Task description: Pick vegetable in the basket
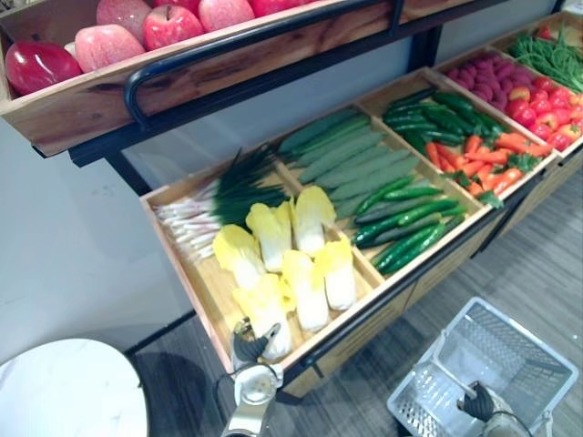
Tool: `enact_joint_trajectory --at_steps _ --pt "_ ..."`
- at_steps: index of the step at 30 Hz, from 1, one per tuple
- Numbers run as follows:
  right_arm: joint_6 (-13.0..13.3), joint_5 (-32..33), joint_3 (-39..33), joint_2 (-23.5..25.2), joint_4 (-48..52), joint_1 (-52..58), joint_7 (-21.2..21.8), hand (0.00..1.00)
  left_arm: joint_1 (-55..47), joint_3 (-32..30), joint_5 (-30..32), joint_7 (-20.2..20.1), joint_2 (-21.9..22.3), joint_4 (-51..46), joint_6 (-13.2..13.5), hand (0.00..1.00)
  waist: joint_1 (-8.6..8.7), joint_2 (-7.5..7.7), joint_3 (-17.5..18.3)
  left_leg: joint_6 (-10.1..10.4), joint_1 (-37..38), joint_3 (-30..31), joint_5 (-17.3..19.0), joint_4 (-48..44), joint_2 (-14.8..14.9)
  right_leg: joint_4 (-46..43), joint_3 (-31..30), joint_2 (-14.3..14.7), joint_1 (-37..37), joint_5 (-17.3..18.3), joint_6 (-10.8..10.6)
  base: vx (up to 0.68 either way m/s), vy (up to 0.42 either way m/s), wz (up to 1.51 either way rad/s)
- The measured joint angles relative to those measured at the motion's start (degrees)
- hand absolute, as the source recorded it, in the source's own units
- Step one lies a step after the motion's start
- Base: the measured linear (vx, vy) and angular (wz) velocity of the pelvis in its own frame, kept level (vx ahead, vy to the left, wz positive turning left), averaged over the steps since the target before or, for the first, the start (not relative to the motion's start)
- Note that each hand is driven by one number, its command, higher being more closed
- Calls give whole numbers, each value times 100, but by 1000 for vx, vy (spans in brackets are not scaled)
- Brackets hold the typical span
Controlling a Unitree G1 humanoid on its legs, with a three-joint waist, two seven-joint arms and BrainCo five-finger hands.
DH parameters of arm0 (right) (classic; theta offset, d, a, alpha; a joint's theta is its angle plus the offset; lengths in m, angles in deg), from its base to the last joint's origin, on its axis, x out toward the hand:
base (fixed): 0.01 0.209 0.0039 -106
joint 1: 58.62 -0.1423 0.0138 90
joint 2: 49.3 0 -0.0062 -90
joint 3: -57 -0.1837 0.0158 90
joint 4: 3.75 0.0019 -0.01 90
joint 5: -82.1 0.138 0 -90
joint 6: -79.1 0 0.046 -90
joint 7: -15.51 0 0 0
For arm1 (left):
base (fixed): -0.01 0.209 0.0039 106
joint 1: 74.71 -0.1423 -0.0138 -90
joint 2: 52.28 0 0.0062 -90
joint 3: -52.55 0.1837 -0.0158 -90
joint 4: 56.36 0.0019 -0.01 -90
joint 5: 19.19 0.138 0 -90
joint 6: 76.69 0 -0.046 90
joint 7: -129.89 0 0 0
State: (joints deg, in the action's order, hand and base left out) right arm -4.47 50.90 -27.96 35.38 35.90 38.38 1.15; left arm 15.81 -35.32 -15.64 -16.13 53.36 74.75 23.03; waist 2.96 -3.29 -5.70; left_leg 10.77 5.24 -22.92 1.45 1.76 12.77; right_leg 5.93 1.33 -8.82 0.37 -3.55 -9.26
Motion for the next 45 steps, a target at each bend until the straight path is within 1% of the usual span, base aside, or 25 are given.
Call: enact_joint_trajectory --at_steps 3,6,9,10,13,16,20,23,25,27,29,30,32,34,37,40,45 --pt "1 0 -11 5 4 -2 -1 100 -88 -14 212 -55 -5 -110 -20 100 2 15 -10 -2 -3 4 -1 1 -1 -4 8 0 0 2 3 0 0 0" --pt "3 0 -38 13 21 -3 -1 100 -208 -33 475 -74 -8 -291 -47 100 2 68 -44 -3 -6 9 -2 4 -1 -7 23 -1 0 5 5 0 0 0" --pt "14 -8 -189 77 35 -7 -6 100 -301 -59 948 -74 -37 -416 -97 100 1 124 -81 -7 -13 19 -5 7 -2 -9 47 -4 3 9 14 0 0 0" --pt "14 -9 -233 91 35 -7 -7 100 -309 -71 1061 -74 -38 -424 -108 0 1 126 -82 -7 -13 19 -5 9 -4 -10 49 -6 3 9 15 0 0 0" --pt "22 -26 -254 89 35 -10 -18 100 -294 -186 1488 -69 -44 -339 -126 0 6 120 -88 -11 -11 23 -8 10 -5 -11 53 -6 4 9 15 0 0 0" --pt "82 -32 -255 83 34 -16 -65 100 -229 -264 1752 -55 -47 -239 -158 0 24 101 -101 -12 -3 21 -10 9 -5 -11 52 -6 9 9 15 0 0 0" --pt "181 -35 -252 72 35 -17 -120 100 -189 -284 1793 -31 -48 -192 -200 0 33 97 -103 -14 5 12 -12 5 -3 -10 44 -6 9 10 18 0 0 0" --pt "183 -37 -250 72 35 -17 -133 100 -181 -284 1778 7 -45 -194 -244 0 45 96 -103 -14 7 11 -13 2 -2 -9 44 -6 11 11 19 0 0 0" --pt "183 -37 -249 73 35 -18 -138 100 -193 -285 1711 80 -28 -219 -275 0 111 95 -104 -14 10 14 -13 1 -3 -9 47 -10 19 11 20 0 0 0" --pt "183 -42 -249 73 48 -18 -141 100 -212 -286 1647 96 -7 -378 -325 0 140 92 -106 -14 10 14 -13 1 -4 -9 47 -11 20 11 20 0 0 0" --pt "182 -44 -250 73 66 -9 -147 100 -338 -238 1372 62 44 -700 -473 0 144 91 -124 -17 9 14 -14 -2 -4 -9 48 -11 21 11 20 0 0 0" --pt "181 -44 -250 73 67 -4 -148 100 -364 -234 1279 52 46 -793 -497 0 146 92 -142 -18 8 14 -15 -4 -5 -9 48 -12 23 11 20 0 0 0" --pt "164 -44 -255 74 133 -1 -151 100 -476 -215 1212 -62 61 -1097 -581 0 147 84 -197 -24 -4 21 -20 -12 -13 -9 55 -21 23 11 20 0 0 0" --pt "131 -51 -255 81 215 11 -151 100 -552 -166 1026 -83 80 -1297 -623 0 146 74 -242 -28 -7 32 -24 -27 -18 -9 66 -29 37 11 19 0 0 4" --pt "128 -73 -261 97 239 20 -150 100 -674 -103 1004 -204 81 -1560 -679 0 151 55 -249 -41 -88 173 -36 -85 -22 -10 147 -44 56 9 20 2 -3 12" --pt "120 -120 -293 110 238 17 -146 100 -776 -10 1007 -305 81 -1819 -775 0 124 41 -240 -87 -117 190 -81 -103 -26 -10 173 -51 80 8 22 -2 -12 9" --pt "104 -211 -403 163 231 12 -139 100 -824 91 1007 -500 80 -2120 -778 0 129 40 -239 -116 -218 324 -291 -104 -71 -28 223 -88 73 5 28 -28 -23 10"
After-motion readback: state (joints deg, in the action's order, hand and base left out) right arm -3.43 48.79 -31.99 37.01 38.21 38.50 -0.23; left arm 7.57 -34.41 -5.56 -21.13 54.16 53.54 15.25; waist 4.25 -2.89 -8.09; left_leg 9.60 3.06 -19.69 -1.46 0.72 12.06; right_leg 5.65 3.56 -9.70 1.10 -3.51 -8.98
